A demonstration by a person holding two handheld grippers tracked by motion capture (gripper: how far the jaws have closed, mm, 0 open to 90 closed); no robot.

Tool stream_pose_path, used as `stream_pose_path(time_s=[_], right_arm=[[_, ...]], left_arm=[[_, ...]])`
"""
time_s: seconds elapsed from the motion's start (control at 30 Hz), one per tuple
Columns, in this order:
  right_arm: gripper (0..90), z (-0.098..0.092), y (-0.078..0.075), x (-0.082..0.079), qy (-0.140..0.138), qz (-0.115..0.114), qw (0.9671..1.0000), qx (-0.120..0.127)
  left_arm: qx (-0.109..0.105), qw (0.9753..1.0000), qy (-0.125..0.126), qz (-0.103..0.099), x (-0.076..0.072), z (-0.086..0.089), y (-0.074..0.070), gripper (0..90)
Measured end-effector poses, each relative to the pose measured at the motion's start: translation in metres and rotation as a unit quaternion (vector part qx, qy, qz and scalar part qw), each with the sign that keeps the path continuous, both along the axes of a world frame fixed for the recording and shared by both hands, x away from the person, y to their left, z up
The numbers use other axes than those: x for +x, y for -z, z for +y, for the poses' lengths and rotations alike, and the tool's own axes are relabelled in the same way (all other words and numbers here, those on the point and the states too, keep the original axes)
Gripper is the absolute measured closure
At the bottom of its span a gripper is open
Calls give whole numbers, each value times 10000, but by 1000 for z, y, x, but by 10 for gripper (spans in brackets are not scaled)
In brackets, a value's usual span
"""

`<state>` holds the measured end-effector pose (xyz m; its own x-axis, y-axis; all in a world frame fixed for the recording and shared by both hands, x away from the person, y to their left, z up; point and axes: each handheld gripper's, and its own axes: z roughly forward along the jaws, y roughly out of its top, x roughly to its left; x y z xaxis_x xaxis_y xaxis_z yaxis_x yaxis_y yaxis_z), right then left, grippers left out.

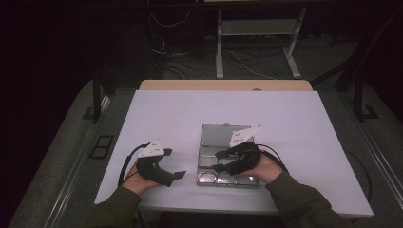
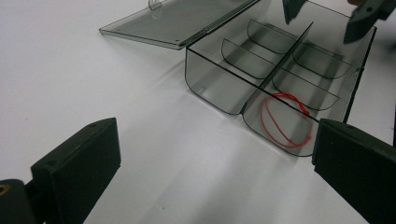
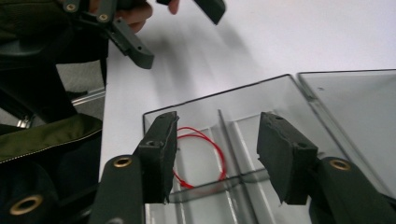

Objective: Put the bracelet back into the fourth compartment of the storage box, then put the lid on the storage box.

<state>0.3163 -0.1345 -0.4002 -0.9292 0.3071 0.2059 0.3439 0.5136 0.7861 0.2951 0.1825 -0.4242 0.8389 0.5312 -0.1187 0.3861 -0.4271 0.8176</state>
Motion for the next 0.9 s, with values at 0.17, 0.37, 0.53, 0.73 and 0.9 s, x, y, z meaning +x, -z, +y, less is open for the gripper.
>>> stream_pose_path(time_s=[0.17,0.37,0.53,0.73,0.9], right_arm=[[427,-12,-1,3,215,-83,9997,44],[415,-26,-2,8,455,-156,9988,63],[413,-40,-4,12,684,-176,9974,148],[405,-58,-4,19,979,-221,9948,181],[402,-75,-2,25,1190,-215,9924,214]], left_arm=[[2,10000,6,-12,0,0,0,6],[-3,10000,-1,-21,-1,1,0,6],[4,10000,-39,-15,0,2,0,6],[2,10000,-42,-61,1,1,-1,8],[15,10000,-32,-66,4,-2,-3,33]])
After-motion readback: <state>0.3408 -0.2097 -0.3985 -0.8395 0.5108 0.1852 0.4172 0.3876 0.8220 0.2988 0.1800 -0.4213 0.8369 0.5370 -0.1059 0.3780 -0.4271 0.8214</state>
